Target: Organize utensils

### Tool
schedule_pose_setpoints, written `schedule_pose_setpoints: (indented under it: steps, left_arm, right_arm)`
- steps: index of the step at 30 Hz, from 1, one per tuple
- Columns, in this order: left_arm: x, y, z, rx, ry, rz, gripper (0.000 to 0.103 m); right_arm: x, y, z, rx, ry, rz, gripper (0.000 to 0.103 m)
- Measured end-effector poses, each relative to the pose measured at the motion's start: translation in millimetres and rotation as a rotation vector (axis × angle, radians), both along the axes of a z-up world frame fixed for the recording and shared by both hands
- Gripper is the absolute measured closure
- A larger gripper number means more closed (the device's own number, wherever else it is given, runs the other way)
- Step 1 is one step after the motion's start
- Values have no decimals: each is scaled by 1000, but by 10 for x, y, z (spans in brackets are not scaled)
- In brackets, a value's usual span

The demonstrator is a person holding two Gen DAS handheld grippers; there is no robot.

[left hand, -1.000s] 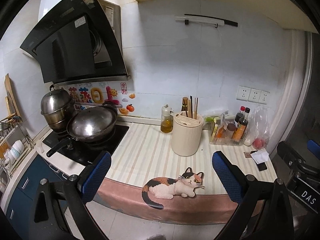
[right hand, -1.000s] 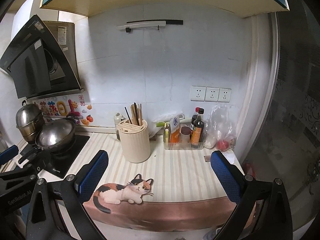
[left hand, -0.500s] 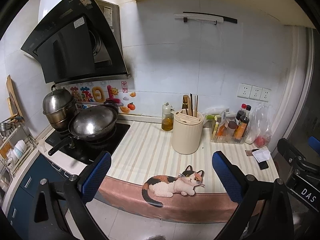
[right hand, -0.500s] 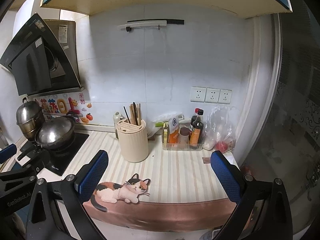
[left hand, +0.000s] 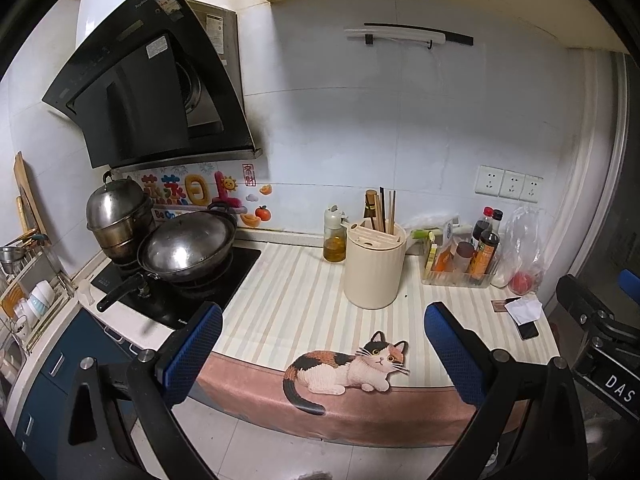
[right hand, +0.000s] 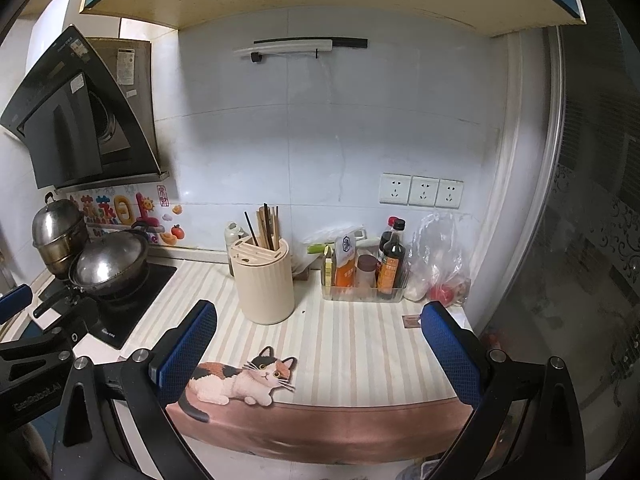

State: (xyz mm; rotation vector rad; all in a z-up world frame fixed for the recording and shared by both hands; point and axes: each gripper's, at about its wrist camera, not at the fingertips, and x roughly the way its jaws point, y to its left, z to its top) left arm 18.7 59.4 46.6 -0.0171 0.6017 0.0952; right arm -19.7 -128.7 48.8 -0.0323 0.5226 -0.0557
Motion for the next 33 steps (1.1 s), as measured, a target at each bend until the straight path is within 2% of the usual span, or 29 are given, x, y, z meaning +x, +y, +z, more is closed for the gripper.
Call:
schedule_pose_setpoints:
  steps: [33]
  left_arm:
    - [51,67,-20,-9,-9,-3,0]
  right_arm:
    - [110,35,-26,-4,1,-10,0]
